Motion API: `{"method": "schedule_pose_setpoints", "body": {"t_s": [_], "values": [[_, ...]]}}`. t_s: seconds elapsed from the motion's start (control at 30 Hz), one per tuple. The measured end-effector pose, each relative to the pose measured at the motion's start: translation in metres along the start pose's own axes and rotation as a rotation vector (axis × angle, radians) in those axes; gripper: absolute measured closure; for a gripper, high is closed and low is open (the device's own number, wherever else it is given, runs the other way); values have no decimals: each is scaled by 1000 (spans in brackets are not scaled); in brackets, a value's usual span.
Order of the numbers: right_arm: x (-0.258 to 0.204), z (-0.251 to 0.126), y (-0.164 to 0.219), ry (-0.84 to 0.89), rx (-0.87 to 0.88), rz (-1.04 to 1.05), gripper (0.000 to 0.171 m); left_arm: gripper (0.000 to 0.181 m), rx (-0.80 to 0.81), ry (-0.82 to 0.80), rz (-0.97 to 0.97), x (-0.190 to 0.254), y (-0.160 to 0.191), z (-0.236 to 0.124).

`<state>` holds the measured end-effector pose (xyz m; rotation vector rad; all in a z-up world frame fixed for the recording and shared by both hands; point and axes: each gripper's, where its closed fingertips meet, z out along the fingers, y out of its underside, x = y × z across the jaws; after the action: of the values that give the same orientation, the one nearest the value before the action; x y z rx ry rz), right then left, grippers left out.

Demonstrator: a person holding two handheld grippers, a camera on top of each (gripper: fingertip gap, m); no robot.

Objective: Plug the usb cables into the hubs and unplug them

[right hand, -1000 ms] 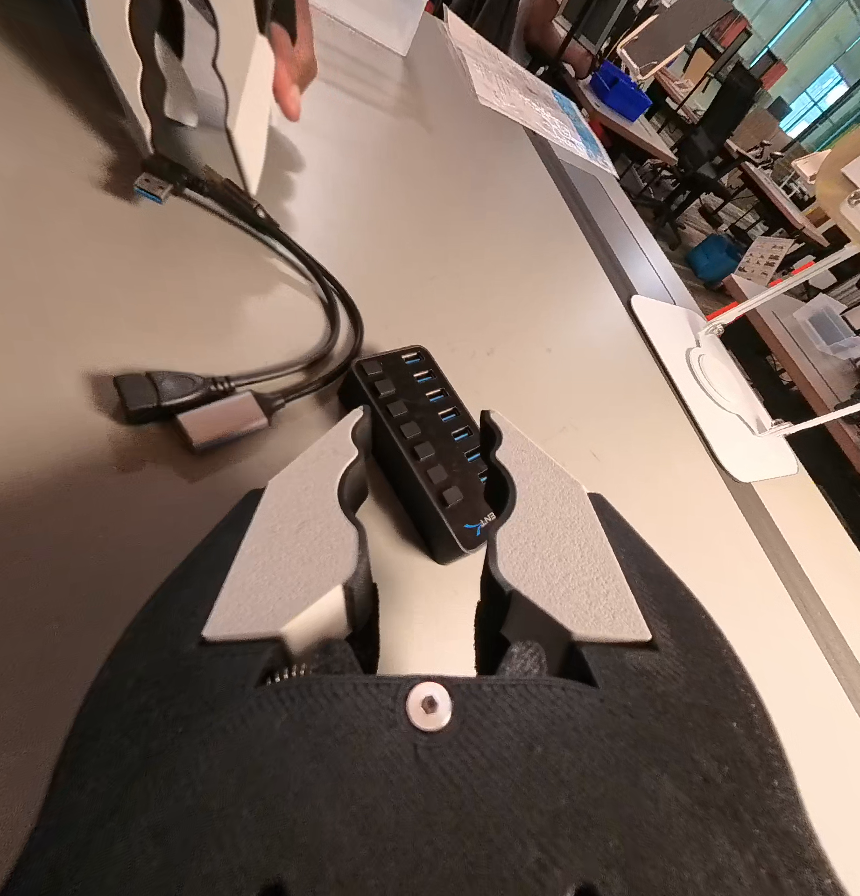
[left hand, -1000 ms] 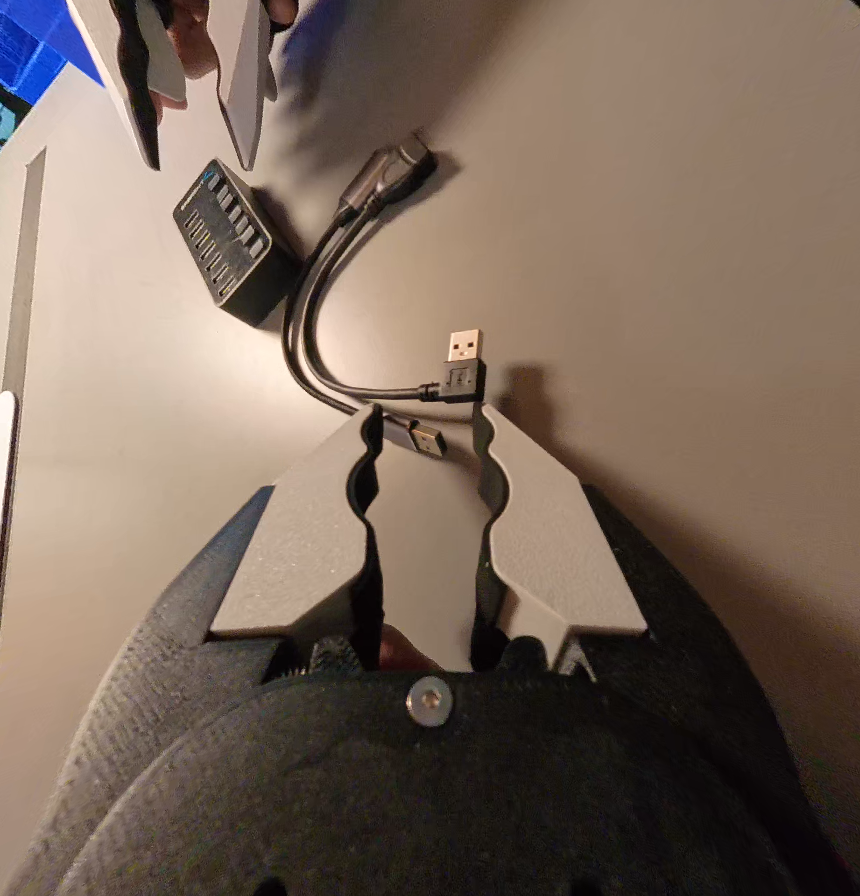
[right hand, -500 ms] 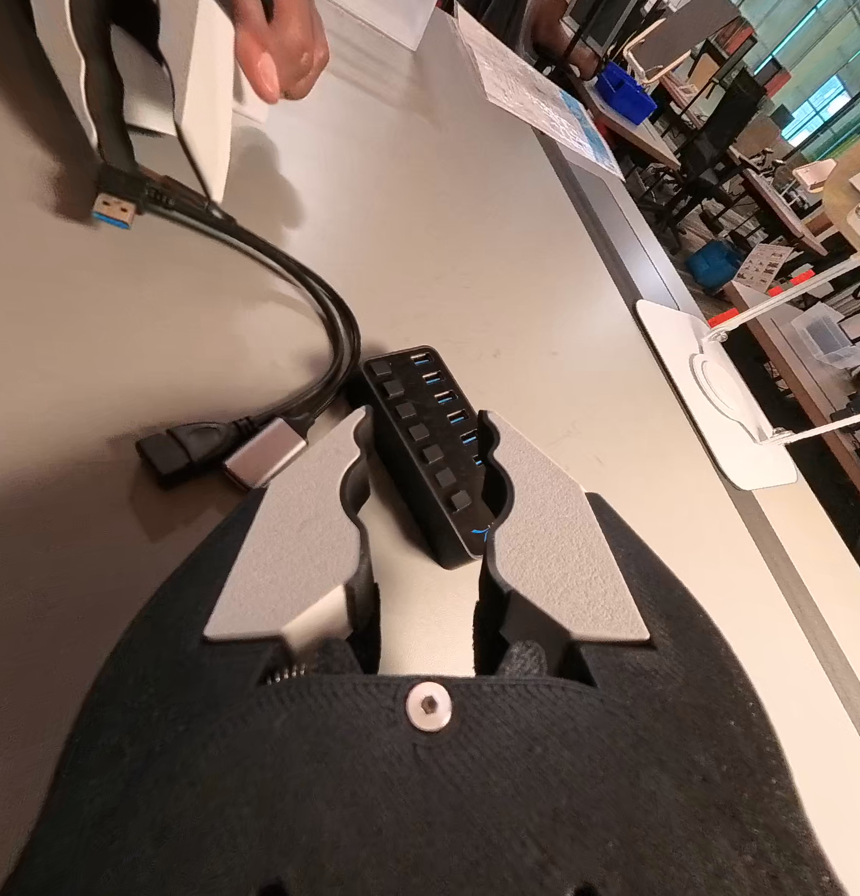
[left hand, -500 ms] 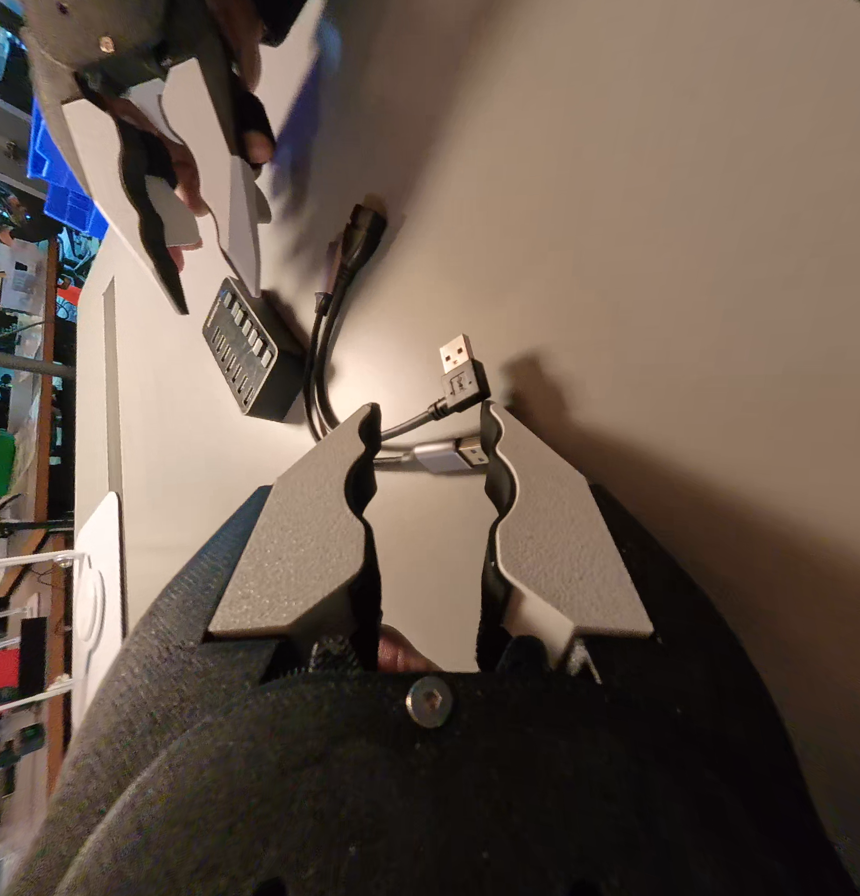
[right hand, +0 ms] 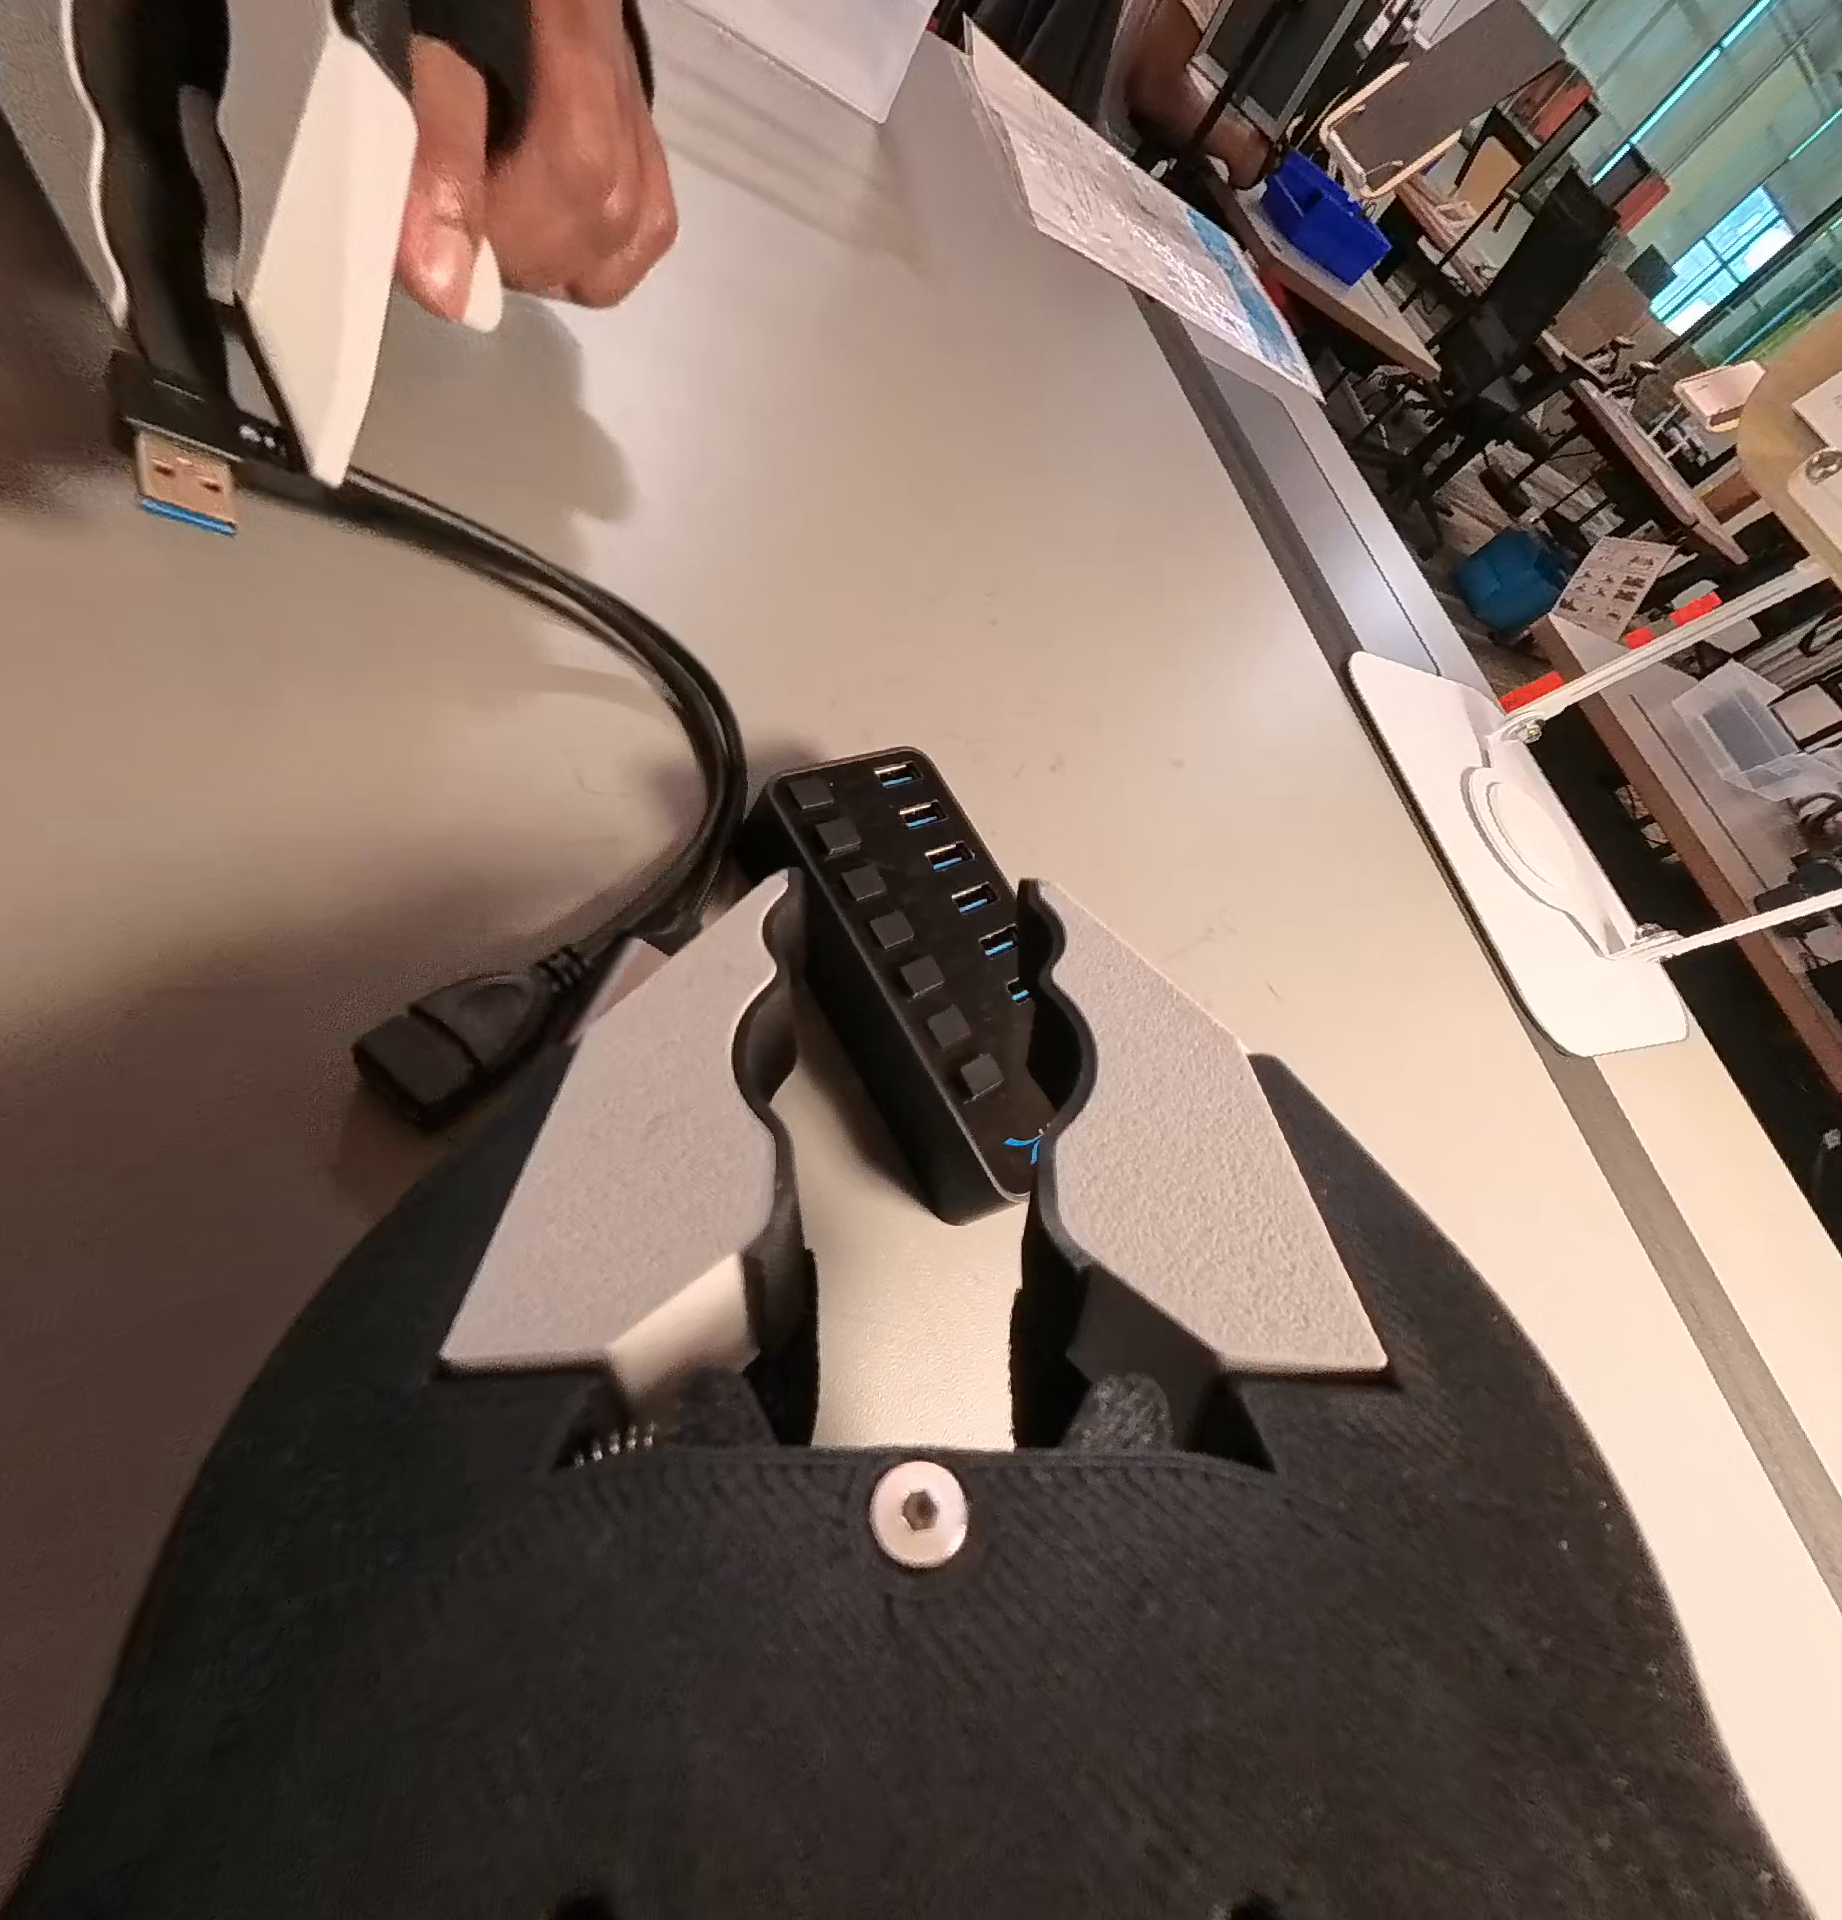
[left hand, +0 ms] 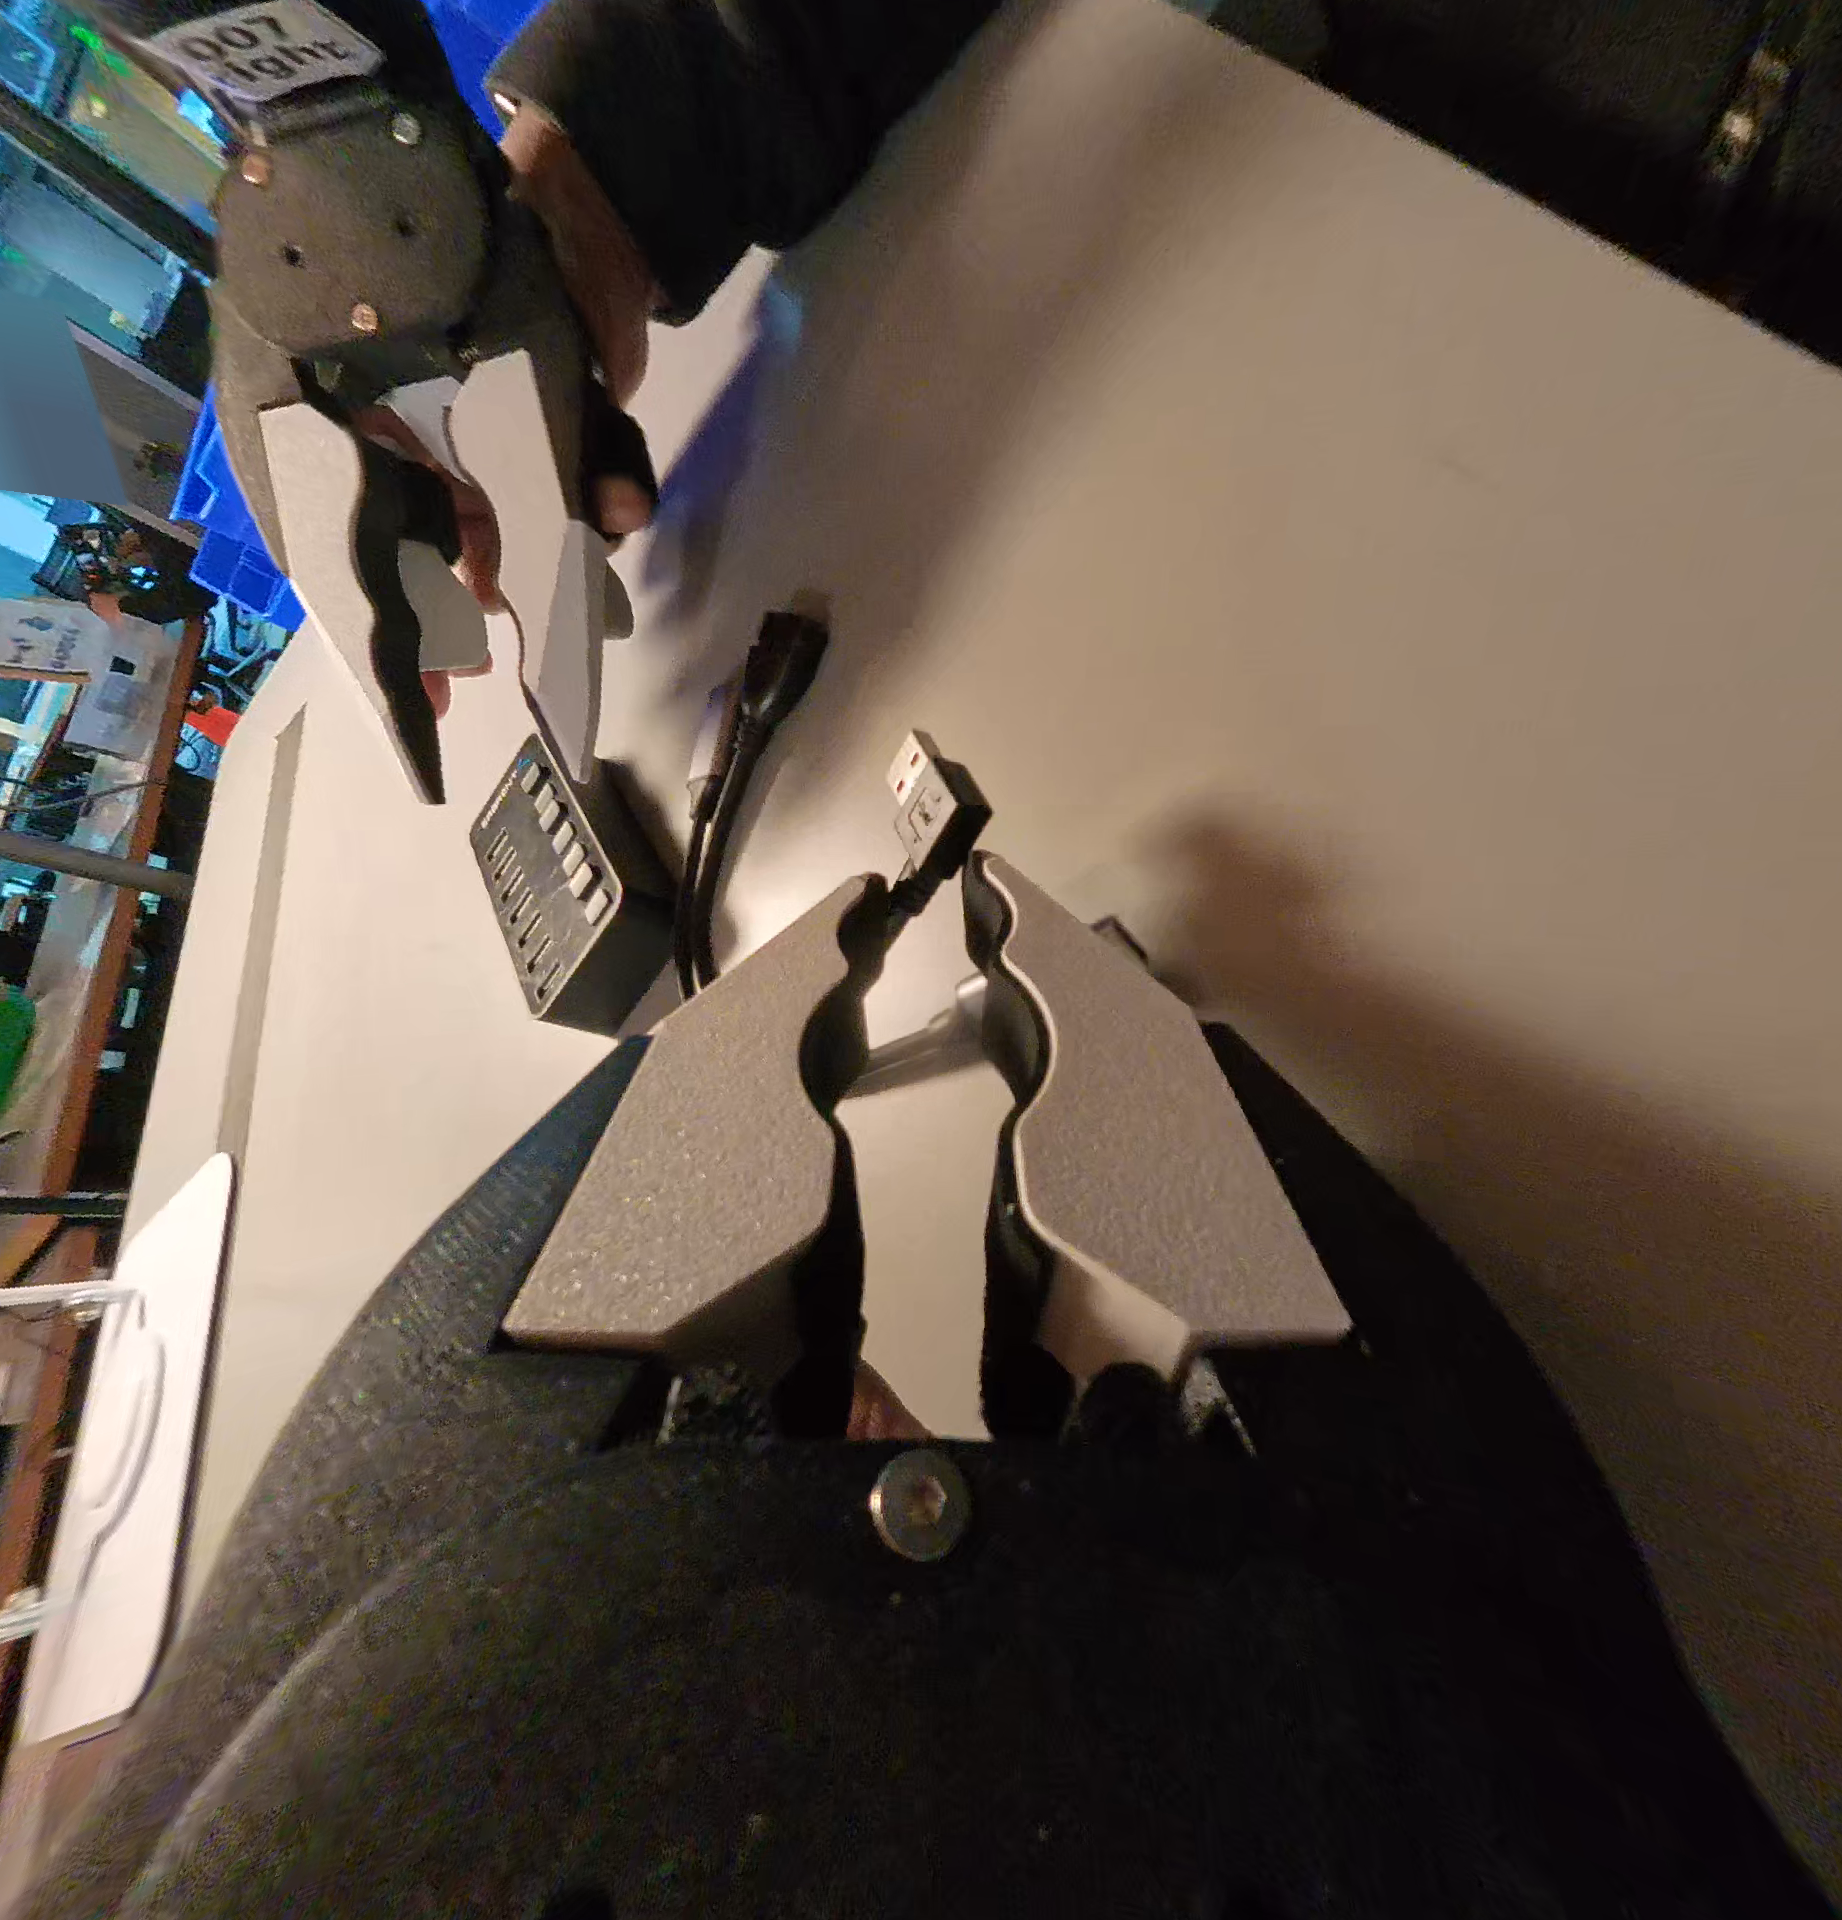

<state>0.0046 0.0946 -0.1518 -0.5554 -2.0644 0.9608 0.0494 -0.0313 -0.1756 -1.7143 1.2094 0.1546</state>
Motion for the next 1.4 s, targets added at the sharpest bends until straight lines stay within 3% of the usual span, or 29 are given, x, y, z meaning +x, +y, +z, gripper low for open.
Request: {"method": "schedule_pose_setpoints", "body": {"t_s": [0.13,0.4,0.7,0.87,1.03,1.33,1.4], "values": [[1,-2,-5,8,19,-3,131,166,100,-38,-131,-15,-16,-1],[1,-9,-29,44,106,-30,135,171,406,-120,-609,-75,-45,-27],[-2,-14,-54,61,213,-19,138,170,564,-161,-1114,-118,-30,-13],[4,-15,-55,114,233,-36,138,171,545,-169,-1396,-127,-13,8],[11,-9,-52,213,194,-104,137,170,505,-176,-1466,-129,-18,27],[15,-7,-45,240,165,-121,152,170,486,-189,-1400,-130,-25,35],[16,-7,-43,245,153,-121,154,162,474,-187,-1368,-129,-27,35]]}}
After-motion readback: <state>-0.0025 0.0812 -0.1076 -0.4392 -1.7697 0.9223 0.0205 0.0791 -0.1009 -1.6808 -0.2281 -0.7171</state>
